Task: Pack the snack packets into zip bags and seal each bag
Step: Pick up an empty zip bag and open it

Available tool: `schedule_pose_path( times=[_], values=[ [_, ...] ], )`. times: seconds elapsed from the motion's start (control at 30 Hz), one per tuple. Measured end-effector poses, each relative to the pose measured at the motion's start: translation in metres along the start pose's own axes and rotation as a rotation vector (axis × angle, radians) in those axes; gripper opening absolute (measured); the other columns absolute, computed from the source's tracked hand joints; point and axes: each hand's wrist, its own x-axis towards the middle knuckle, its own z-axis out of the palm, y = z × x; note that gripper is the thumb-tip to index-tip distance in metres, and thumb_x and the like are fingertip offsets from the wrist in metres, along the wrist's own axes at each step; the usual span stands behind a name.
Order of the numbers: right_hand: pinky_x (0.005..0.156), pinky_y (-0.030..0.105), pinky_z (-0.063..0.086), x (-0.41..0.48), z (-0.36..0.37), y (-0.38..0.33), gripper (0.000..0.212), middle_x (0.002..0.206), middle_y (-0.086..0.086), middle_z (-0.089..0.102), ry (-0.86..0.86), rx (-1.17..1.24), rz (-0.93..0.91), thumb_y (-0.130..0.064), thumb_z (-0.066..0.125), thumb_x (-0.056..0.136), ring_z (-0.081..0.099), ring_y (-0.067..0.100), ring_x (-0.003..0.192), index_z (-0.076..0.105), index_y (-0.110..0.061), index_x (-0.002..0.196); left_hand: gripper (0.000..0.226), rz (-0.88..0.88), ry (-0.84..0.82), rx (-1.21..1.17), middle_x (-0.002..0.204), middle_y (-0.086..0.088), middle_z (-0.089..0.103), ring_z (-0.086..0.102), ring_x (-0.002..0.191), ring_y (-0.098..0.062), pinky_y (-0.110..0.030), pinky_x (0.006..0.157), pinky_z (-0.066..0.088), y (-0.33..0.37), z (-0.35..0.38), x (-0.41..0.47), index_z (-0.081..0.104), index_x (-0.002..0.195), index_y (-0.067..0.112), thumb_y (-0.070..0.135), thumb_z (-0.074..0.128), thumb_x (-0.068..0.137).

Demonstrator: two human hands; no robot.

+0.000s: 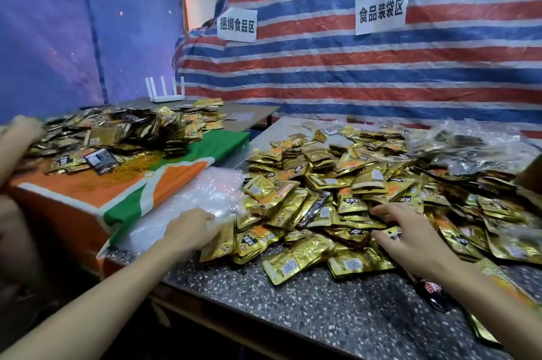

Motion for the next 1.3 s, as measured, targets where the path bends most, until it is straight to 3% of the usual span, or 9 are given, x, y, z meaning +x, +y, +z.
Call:
schedule_pose_path(
  times=[0.13,0.33,0.4,0.5,0.63,0.8,0.93,1.1,1.3],
  values=[
    [0.098,0.032,0.044,-0.003,0.0,0.005,0.033,0.124,-0.007,0.056,-0.023,0.009,0.01,-0.024,0.07,0.092,0.054,0.012,0.116,0.062,-0.024,0.124,0.028,-0.014,0.118,-0.003,0.069,-0.002,0.06,0.059,0.074,-0.03,-0.033,0.063,0.043,-0.01,0.008,0.008,0.048,0.065,0.011,0.023,0.045,0.09],
    [0.087,0.026,0.04,-0.005,-0.004,0.01,0.03,0.124,-0.009,0.055,-0.06,-0.021,0.048,-0.028,0.066,0.094,0.056,0.01,0.108,0.06,-0.027,0.123,0.033,-0.058,0.215,-0.12,0.075,-0.02,0.056,0.06,0.084,-0.042,-0.042,0.066,0.045,-0.006,-0.005,0.017,0.048,0.065,0.004,0.009,0.042,0.097],
    [0.087,0.03,0.045,-0.009,-0.004,0.009,0.032,0.126,-0.009,0.053,-0.108,-0.044,0.077,-0.031,0.064,0.095,0.063,0.017,0.102,0.058,-0.028,0.126,0.033,-0.075,0.25,-0.12,0.069,-0.024,0.054,0.058,0.071,-0.039,-0.041,0.06,0.046,-0.003,-0.009,0.015,0.051,0.065,-0.001,0.01,0.045,0.096],
    [0.088,0.032,0.049,-0.014,-0.005,0.006,0.035,0.128,-0.011,0.05,-0.138,-0.06,0.09,-0.032,0.063,0.095,0.067,0.023,0.101,0.056,-0.029,0.129,0.034,-0.1,0.34,-0.163,0.057,-0.008,0.049,0.045,0.053,-0.026,-0.032,0.052,0.031,0.007,-0.019,0.009,0.043,0.058,0.009,0.013,0.051,0.091],
    [0.098,0.026,0.04,-0.014,-0.006,0.005,0.031,0.128,-0.007,0.056,-0.063,-0.018,0.037,-0.028,0.064,0.095,0.053,0.008,0.116,0.06,-0.026,0.125,0.013,-0.095,0.469,-0.35,0.073,-0.008,0.062,0.053,0.063,-0.023,-0.036,0.056,0.04,0.024,-0.044,0.002,0.056,0.081,0.009,0.015,0.054,0.093],
    [0.079,0.023,0.05,-0.011,-0.016,-0.02,0.017,0.098,-0.009,0.072,0.073,0.361,0.083,-0.039,0.065,0.094,0.066,0.008,0.094,0.072,-0.024,0.101,0.011,0.252,0.565,-0.557,0.083,-0.006,0.065,0.061,0.076,-0.026,-0.034,0.062,0.047,0.069,-0.078,-0.022,0.058,0.088,0.009,0.015,0.059,0.097],
    [0.059,0.027,0.052,-0.01,-0.034,-0.053,0.056,0.079,0.006,0.073,0.028,0.908,0.201,-0.062,0.065,0.074,0.066,0.018,0.067,0.073,-0.009,0.086,0.005,0.515,0.603,-0.63,0.09,-0.006,0.07,0.06,0.072,-0.011,-0.03,0.06,0.049,0.11,-0.092,-0.053,0.064,0.099,0.008,0.007,0.061,0.095],
    [0.054,0.025,0.049,-0.009,-0.063,-0.077,0.068,0.069,0.007,0.067,-0.199,1.011,0.362,-0.085,0.06,0.065,0.06,0.02,0.059,0.067,-0.018,0.059,0.02,0.935,0.666,-0.397,0.104,-0.008,0.071,0.069,0.083,-0.022,-0.036,0.067,0.061,0.155,-0.082,-0.1,0.071,0.106,0.004,-0.006,0.062,0.091],
    [0.045,0.019,0.044,-0.023,-0.088,-0.07,0.029,0.068,0.006,0.065,-0.365,1.021,0.506,-0.034,0.064,0.092,0.057,0.013,0.052,0.062,-0.007,0.081,0.022,1.157,0.723,-0.228,0.096,-0.012,0.072,0.071,0.086,-0.026,-0.04,0.067,0.061,0.179,-0.059,-0.126,0.073,0.095,0.005,-0.001,0.055,0.086]
  ],
)
